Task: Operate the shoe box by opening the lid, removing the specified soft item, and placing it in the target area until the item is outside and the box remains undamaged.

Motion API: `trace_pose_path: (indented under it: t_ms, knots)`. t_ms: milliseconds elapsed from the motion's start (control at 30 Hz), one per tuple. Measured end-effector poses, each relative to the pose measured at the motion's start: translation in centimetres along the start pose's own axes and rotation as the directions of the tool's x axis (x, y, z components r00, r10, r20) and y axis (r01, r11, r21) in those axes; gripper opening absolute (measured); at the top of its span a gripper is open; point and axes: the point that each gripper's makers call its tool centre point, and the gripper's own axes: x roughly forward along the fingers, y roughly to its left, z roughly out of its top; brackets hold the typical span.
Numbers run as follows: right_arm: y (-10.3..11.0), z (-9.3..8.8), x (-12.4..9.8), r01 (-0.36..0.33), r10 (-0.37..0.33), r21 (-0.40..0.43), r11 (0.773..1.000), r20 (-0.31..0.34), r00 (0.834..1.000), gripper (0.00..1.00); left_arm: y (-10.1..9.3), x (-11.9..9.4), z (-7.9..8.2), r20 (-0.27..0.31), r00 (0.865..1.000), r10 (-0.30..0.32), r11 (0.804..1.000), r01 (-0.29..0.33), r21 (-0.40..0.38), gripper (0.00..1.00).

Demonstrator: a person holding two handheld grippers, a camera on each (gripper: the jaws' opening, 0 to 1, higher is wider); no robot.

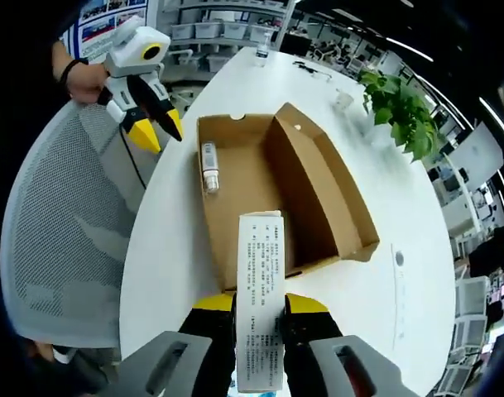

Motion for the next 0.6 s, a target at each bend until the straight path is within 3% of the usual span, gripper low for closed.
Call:
trace_pose_path:
  t_ms: [367, 600]
  knots:
    - [1.8, -5.8, -1.5, 0.018, -0.015, 0.07, 0.997, -0.052, 0.999, 0.17, -0.4, 0.2, -0.1, -0.011, 1.0, -0.009, 1.0, 0.01, 0.024, 0.26]
    - [2.7, -11.3, -2.8, 0.052, -0.038, 0.128, 0.99, -0.106, 0.994, 0.17, -0.9, 0.4, -0.4, -0.031, 0.999, -0.013, 0.998, 0.015, 0.061, 0.26]
